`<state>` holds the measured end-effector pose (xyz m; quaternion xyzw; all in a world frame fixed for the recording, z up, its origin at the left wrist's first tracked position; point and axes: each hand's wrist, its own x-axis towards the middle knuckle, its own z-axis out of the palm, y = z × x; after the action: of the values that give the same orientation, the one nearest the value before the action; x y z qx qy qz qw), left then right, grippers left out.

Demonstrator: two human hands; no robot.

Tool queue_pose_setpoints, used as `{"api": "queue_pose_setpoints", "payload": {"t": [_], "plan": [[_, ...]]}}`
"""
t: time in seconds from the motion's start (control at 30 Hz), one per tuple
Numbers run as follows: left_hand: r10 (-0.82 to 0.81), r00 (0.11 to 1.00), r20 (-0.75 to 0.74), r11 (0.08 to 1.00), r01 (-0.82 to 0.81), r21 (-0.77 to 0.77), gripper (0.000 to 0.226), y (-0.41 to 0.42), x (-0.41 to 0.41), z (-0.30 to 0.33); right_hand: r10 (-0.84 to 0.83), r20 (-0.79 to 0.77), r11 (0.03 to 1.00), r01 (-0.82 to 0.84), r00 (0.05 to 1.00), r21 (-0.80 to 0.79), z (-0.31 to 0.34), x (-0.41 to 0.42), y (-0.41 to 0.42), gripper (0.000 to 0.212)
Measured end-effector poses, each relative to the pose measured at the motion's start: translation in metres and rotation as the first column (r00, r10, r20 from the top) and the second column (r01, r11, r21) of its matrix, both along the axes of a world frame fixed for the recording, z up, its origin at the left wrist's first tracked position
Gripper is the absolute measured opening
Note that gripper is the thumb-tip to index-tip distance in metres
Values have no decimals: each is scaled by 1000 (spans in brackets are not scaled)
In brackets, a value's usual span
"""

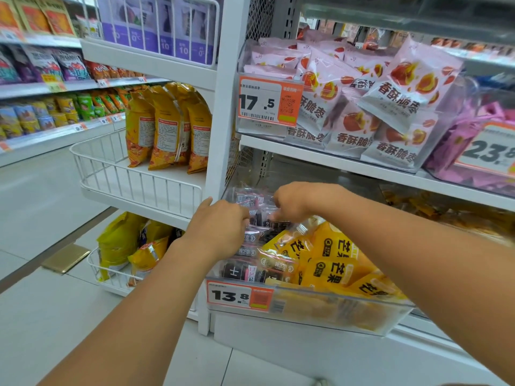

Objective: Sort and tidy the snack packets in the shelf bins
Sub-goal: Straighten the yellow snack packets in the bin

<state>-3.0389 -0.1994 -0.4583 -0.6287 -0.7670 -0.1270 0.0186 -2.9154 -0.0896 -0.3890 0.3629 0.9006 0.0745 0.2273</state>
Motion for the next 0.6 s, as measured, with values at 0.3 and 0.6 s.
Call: {"api": "queue_pose_setpoints", "payload": {"t": [0.3, 0.6], "plan": [[-71, 996, -51, 996, 74, 57, 35, -6, 9, 5, 69, 56, 997, -67, 996, -35, 14, 26, -27, 80], [-179, 979, 95, 983, 181, -17, 39, 1, 23, 2, 179, -57, 974, -169, 982, 150, 14, 36, -31, 37]]}}
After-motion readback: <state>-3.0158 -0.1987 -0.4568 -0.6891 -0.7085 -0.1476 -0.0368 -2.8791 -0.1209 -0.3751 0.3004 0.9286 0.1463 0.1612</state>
